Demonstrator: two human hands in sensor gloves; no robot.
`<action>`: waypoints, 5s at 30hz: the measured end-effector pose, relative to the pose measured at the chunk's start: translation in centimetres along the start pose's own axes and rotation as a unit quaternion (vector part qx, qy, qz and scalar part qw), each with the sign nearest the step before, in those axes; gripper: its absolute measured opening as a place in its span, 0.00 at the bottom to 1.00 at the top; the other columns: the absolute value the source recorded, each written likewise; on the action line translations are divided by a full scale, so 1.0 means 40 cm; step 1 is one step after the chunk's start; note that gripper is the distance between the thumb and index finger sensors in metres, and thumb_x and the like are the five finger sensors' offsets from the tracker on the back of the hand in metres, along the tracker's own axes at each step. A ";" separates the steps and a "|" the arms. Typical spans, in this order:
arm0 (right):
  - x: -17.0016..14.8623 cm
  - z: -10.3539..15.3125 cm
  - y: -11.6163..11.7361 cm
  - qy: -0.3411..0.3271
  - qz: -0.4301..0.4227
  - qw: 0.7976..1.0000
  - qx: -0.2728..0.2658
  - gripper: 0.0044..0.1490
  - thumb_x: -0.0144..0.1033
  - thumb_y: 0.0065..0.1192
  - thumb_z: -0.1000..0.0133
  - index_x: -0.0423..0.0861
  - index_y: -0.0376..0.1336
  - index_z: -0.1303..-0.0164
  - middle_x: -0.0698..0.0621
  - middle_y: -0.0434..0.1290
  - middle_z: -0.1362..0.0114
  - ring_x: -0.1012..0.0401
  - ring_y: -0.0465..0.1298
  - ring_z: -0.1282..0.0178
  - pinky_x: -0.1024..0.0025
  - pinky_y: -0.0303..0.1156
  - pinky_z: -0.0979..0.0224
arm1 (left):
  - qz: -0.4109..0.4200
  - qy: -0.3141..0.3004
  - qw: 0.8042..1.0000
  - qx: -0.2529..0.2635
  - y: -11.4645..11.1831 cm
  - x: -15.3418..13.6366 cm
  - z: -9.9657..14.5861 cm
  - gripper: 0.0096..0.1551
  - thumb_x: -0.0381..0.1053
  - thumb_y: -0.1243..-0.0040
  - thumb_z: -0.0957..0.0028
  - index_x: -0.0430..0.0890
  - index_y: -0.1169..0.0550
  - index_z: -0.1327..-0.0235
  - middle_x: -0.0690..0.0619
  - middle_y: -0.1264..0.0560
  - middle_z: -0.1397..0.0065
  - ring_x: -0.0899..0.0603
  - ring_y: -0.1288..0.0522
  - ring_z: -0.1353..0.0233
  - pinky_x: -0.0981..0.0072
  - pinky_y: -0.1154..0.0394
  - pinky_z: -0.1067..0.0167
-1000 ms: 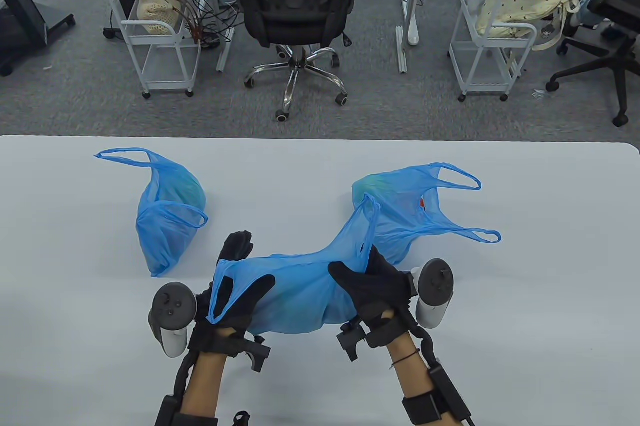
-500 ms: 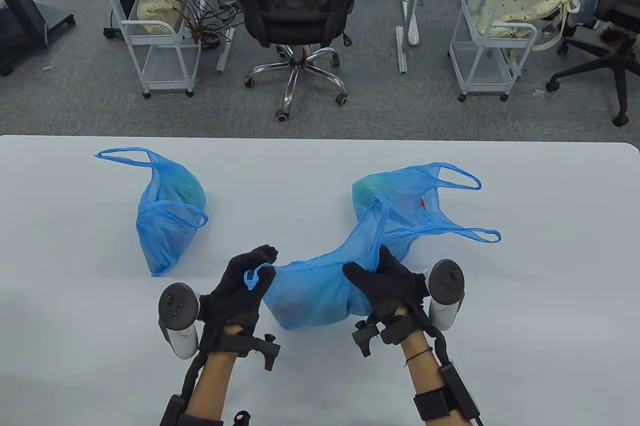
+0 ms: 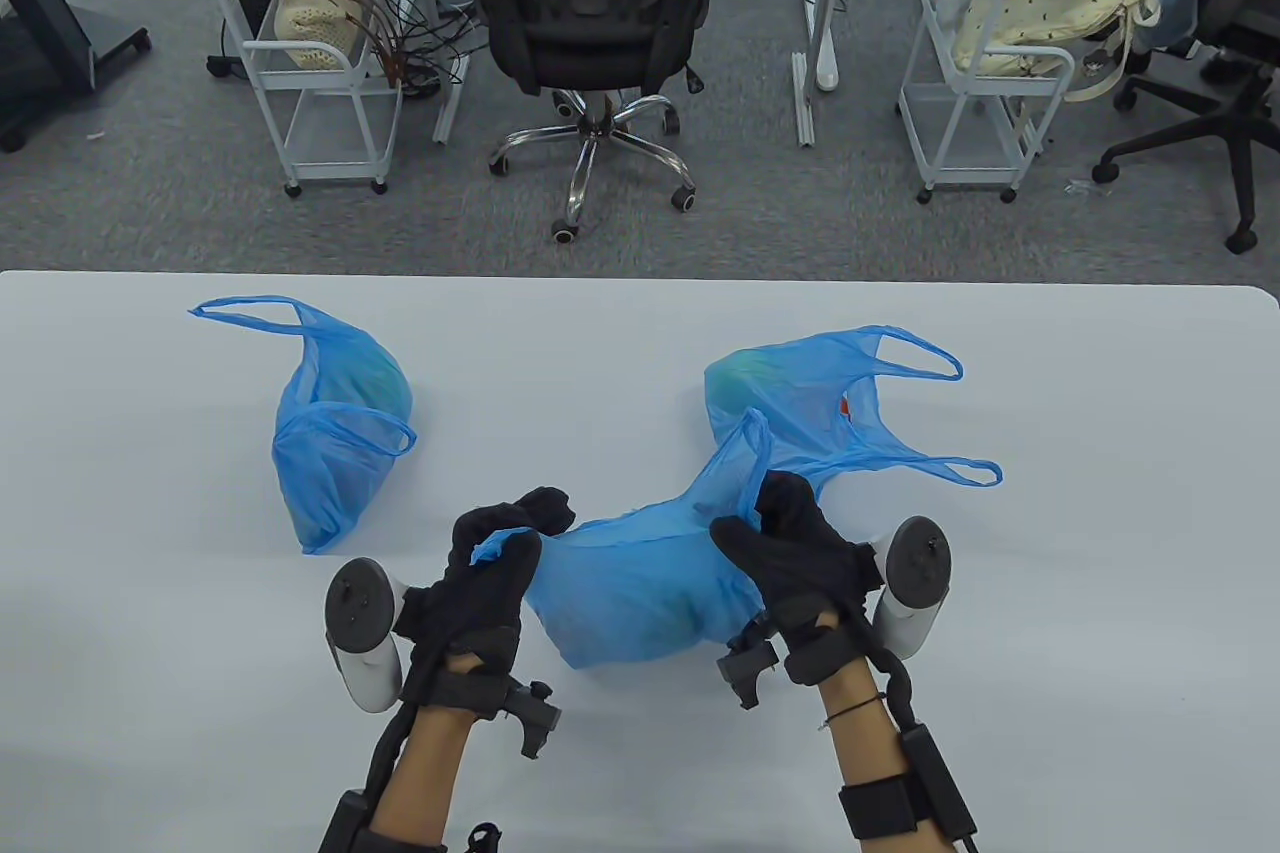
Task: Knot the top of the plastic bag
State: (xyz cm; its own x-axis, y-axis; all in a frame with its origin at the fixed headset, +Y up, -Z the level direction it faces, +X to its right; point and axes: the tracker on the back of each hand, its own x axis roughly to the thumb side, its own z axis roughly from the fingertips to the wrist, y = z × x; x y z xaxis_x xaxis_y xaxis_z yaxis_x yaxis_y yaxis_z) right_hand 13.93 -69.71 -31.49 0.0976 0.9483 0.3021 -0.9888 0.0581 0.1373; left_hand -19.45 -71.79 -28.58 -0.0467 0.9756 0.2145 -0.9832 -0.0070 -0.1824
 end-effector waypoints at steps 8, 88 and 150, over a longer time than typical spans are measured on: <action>0.005 0.003 0.012 0.018 0.015 1.000 0.008 0.40 0.41 0.80 0.50 0.45 0.63 0.29 0.53 0.77 0.44 0.49 0.78 0.40 0.32 0.66 0.35 | 0.034 -0.009 0.999 -0.018 -0.015 0.003 0.001 0.20 0.60 0.47 0.38 0.63 0.36 0.36 0.63 0.23 0.26 0.48 0.23 0.21 0.35 0.39 0.22; -0.014 0.046 0.150 -0.123 0.294 0.947 0.046 0.24 0.40 0.56 0.40 0.40 0.68 0.39 0.57 0.77 0.66 0.57 0.80 0.70 0.42 0.75 0.53 | -0.161 0.008 0.986 -0.034 -0.106 -0.036 -0.003 0.28 0.58 0.54 0.39 0.52 0.34 0.26 0.68 0.16 0.67 0.48 0.15 0.51 0.43 0.32 0.29; 0.064 0.066 0.159 -0.148 0.282 0.946 -0.052 0.43 0.53 0.69 0.46 0.42 0.60 0.26 0.43 0.74 0.36 0.41 0.76 0.37 0.32 0.65 0.38 | -0.195 -0.019 0.977 -0.088 -0.121 -0.018 -0.006 0.28 0.63 0.54 0.39 0.58 0.28 0.27 0.65 0.14 0.72 0.47 0.13 0.55 0.40 0.28 0.33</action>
State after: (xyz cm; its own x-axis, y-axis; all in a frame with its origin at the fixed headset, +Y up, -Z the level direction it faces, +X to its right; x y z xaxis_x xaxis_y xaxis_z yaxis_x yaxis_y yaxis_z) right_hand 8.18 -67.75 -27.33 -0.4376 0.7098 0.5519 -0.8971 -0.3865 -0.2142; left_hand -14.62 -72.41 -28.10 0.3162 0.8876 0.3351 -0.8822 0.4049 -0.2402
